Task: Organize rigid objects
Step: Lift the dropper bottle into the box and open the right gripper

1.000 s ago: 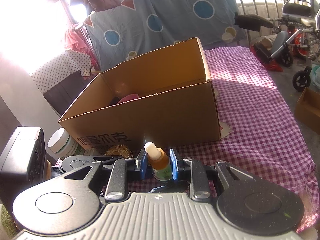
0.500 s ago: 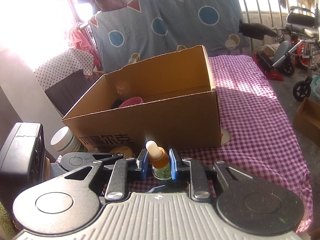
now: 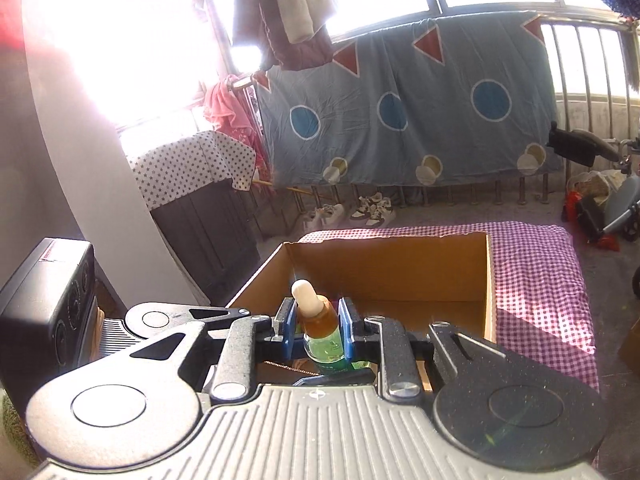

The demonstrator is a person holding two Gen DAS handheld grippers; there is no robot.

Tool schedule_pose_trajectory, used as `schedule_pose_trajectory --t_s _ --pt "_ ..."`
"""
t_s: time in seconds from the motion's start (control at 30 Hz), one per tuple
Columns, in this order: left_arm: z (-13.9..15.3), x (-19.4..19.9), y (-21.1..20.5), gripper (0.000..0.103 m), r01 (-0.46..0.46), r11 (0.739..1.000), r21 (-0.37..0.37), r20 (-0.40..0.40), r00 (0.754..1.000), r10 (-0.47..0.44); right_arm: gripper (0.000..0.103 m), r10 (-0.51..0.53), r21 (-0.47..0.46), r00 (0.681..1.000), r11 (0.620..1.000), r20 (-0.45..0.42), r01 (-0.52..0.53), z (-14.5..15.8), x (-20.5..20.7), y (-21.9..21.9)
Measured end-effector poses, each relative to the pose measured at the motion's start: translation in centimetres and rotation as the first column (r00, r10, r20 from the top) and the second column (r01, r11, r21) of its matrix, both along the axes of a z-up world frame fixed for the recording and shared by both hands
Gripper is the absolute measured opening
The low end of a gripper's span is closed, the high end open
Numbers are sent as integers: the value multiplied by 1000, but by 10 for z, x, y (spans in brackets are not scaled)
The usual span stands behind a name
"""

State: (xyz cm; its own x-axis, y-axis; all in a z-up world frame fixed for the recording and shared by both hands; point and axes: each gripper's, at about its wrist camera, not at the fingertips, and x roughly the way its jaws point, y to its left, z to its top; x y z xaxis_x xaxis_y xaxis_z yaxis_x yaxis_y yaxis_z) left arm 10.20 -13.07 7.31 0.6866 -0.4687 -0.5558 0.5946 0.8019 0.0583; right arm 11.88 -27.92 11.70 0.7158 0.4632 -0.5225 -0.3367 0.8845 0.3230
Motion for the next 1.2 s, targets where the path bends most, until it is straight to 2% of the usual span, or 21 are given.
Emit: schedule_pose_trajectory --t_s 0.17,0.33,0.43,0.57,0.67,0.77,0.97,1.13,1.2 --pt "0 65 3 32 -83 997 -7 -136 987 81 25 51 28 994 998 -101 -48 -8 78 6" --pt "-25 123 11 32 -157 988 8 -308 939 152 25 74 18 972 997 -225 -72 -41 142 16" --pt "-38 144 15 32 -184 982 41 -357 915 186 25 83 17 959 997 -271 -81 -58 167 19" --pt "-51 171 16 32 -222 974 46 -430 876 220 25 81 17 946 997 -313 -79 -79 192 21" --pt "-58 180 19 32 -253 966 53 -454 856 249 25 80 24 941 997 -330 -76 -92 205 19" --pt "-64 185 19 32 -268 961 74 -453 849 272 25 80 23 937 997 -339 -77 -103 213 22" --pt "-71 195 17 36 -299 950 88 -477 825 304 25 51 -34 937 997 -346 -67 -121 220 28" --pt "-73 192 18 42 -291 951 106 -480 823 305 27 61 -31 930 997 -363 -78 -125 218 27" --pt "-72 190 18 49 -293 951 103 -476 825 306 27 51 -47 936 996 -349 -72 -124 217 27"
